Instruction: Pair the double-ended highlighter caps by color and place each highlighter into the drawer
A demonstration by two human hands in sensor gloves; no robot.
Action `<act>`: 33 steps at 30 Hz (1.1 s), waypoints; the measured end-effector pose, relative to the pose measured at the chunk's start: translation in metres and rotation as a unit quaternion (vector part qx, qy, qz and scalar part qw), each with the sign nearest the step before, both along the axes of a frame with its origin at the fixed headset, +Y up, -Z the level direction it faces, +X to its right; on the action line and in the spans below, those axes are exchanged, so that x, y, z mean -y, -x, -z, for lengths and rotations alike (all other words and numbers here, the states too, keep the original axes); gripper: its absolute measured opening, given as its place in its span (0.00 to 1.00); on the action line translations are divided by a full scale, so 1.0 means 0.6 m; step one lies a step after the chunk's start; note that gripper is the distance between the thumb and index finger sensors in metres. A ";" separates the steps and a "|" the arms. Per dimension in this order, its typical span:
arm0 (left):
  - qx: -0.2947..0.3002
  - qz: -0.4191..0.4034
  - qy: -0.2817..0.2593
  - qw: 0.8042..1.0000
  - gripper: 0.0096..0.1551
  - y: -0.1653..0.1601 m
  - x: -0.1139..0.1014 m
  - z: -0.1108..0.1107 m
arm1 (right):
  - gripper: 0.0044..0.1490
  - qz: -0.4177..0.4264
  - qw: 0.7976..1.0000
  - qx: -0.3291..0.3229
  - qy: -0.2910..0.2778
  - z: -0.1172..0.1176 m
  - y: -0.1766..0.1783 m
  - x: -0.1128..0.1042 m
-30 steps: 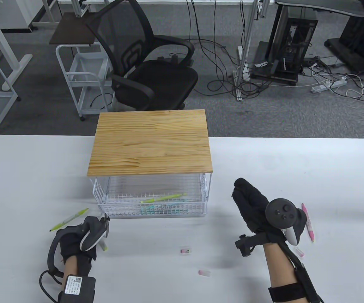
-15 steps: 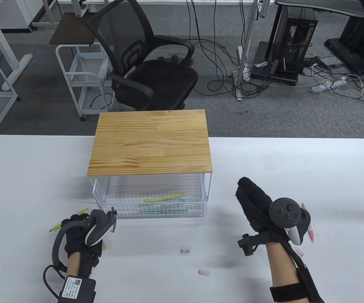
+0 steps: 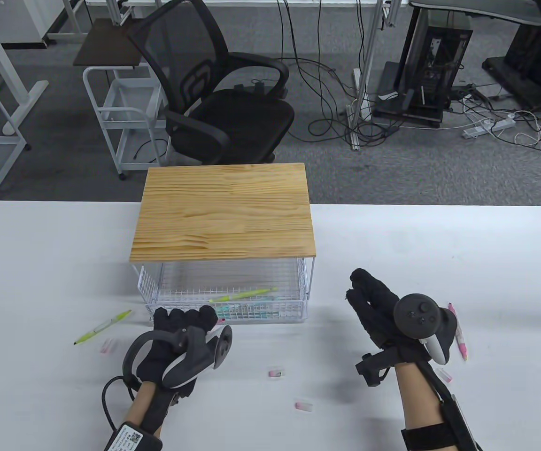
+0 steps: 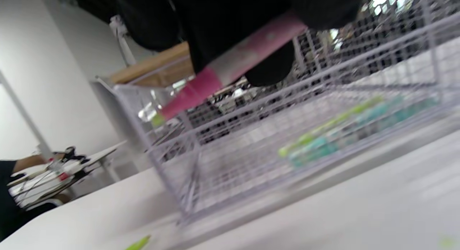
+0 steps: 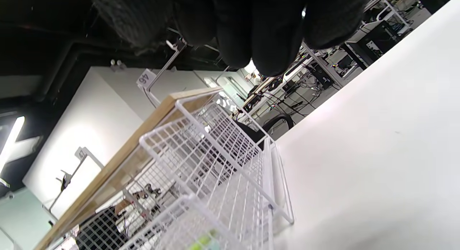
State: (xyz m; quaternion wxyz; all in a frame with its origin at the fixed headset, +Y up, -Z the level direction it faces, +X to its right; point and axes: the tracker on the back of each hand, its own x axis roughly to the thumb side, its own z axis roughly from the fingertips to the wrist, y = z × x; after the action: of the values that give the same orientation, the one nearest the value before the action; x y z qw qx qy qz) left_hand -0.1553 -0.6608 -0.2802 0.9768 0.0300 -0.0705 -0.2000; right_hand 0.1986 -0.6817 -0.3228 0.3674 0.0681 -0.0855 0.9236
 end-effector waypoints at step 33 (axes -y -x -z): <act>0.048 -0.060 -0.072 0.994 0.28 0.003 -0.017 -0.024 | 0.37 -0.548 0.777 -0.293 0.100 -0.092 0.280 0.123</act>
State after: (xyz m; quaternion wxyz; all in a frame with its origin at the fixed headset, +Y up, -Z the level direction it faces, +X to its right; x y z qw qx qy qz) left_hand -0.1574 -0.6506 -0.2658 0.9779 0.1138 -0.1007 -0.1438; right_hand 0.0305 -0.7554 -0.2674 -0.1886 0.3342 0.1708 0.9075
